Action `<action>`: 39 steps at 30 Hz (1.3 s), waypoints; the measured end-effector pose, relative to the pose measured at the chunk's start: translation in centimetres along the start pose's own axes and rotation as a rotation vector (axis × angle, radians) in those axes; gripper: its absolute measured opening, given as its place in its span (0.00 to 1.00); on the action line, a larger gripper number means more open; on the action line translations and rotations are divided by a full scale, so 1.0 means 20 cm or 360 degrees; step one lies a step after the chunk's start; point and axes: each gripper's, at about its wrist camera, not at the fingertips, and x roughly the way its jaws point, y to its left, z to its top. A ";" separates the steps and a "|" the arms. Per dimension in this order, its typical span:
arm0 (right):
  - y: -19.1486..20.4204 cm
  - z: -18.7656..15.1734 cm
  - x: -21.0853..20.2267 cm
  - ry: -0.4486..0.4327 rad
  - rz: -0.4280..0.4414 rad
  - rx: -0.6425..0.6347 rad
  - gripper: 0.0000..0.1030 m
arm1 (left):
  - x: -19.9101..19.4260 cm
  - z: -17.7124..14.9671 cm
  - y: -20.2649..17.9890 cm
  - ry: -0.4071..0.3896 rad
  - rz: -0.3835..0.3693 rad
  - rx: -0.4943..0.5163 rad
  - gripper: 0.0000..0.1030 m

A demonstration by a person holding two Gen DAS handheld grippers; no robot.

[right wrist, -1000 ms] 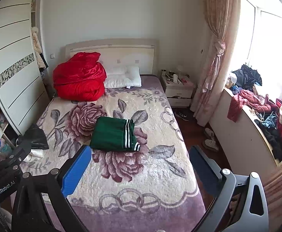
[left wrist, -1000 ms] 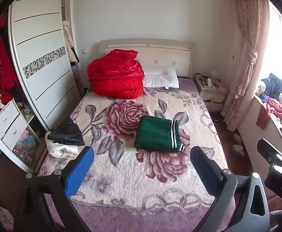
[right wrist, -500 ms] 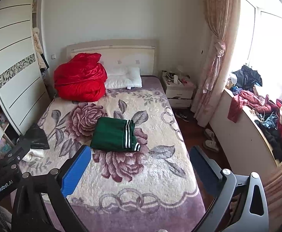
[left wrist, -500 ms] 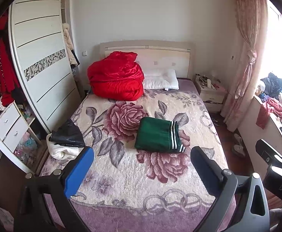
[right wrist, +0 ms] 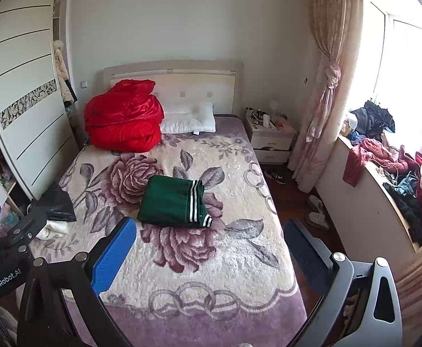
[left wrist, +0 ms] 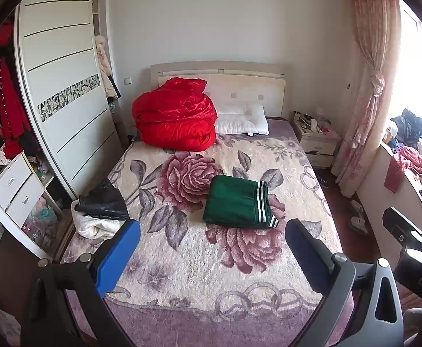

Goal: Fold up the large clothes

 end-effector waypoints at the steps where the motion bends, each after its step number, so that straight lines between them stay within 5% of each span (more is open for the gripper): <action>1: 0.00 0.00 0.00 -0.0001 -0.0001 -0.0001 1.00 | 0.00 0.00 0.00 -0.0001 0.0001 -0.0005 1.00; 39: 0.03 0.01 -0.05 -0.0016 0.0000 -0.0015 1.00 | -0.07 -0.01 0.05 -0.0028 0.0034 -0.0017 1.00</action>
